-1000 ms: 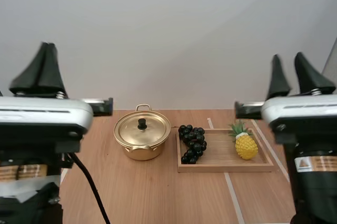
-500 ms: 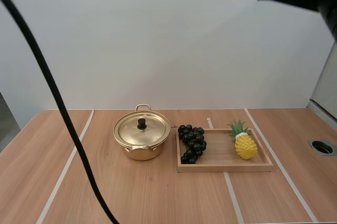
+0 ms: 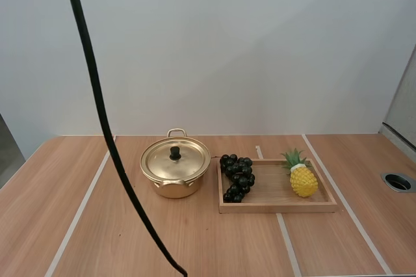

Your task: Open the pot, put the grape inside, and close it

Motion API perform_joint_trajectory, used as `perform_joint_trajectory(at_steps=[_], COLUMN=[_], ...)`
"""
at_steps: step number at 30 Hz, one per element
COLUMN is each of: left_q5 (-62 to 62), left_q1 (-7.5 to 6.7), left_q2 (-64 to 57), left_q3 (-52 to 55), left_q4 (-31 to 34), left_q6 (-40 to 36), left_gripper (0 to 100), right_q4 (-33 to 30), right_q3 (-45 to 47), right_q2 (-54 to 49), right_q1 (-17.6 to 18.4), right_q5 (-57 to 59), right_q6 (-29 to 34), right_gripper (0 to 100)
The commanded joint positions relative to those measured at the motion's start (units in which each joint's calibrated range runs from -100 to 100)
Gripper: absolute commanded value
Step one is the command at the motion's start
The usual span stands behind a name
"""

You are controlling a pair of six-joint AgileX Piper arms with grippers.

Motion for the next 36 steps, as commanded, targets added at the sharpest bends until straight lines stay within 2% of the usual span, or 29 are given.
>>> perform_joint_trajectory(at_steps=[1, 3, 6, 12, 13, 14, 15, 16, 17, 18, 19, 25, 32, 36], left_q5=[20.25, 29.40, 37.56, 36.58, 35.99, 36.10, 36.26, 36.77, 36.82, 36.98, 37.33, 38.78, 63.18, 63.18], left_q1=[1.39, 1.77, 1.77, 1.77, 1.77, 1.77, 1.77, 1.77, 1.77, 1.77, 1.77, 1.77, 1.77, 1.77], left_q2=[5.49, 8.69, 11.95, 11.92, 11.65, 11.65, 11.65, 11.65, 11.65, 11.65, 11.65, 11.65, 17.57, 21.95], left_q3=[-7.15, -10.82, -14.30, -15.69, -15.69, -15.69, -15.84, -15.99, -16.10, -16.10, -16.10, -16.10, -16.10, -16.10], left_q4=[8.24, 8.63, 8.07, 4.59, 4.48, 4.37, 4.25, 4.25, 4.25, 3.95, 3.82, 4.32, 1.84, -0.63], left_q6=[-11.20, -10.32, -6.78, -6.87, -6.87, -6.87, -6.87, -6.87, -6.87, -6.87, -6.87, -4.43, -2.70, -2.36], left_gripper=[17, 22, 25, 27, 33, 43, 59, 79, 96, 100, 100, 100, 100, 100], right_q4=[-3.25, -2.74, -1.83, 0.43, 0.32, 0.07, -0.37, -0.66, -0.74, -0.74, -0.74, -2.71, -2.92, -2.92], right_q3=[-11.80, -16.32, -17.44, -17.44, -17.44, -17.44, -17.44, -17.44, -17.44, -17.44, -17.44, -17.44, -17.44, -17.44], right_q2=[6.58, 9.69, 11.71, 11.96, 11.96, 12.14, 12.41, 12.44, 12.72, 12.88, 12.99, 13.05, 13.05, 13.05], right_q1=[-0.20, -0.20, -0.20, -0.20, -0.20, -0.20, -0.20, -0.20, -0.20, -0.20, -0.20, -0.20, -0.20, -0.20], right_q5=[17.18, 17.18, 17.18, 17.18, 17.18, 17.18, 17.18, 17.18, 17.18, 17.18, 17.18, 17.18, 17.18, 17.18], right_q6=[2.54, 2.54, 2.54, 2.54, 2.54, 2.54, 2.09, 1.24, 0.51, 0.51, 0.51, 0.61, 0.70, 0.68], right_gripper=[0, 0, 0, 0, 0, 0, 9, 28, 53, 79, 100, 100, 100, 100])
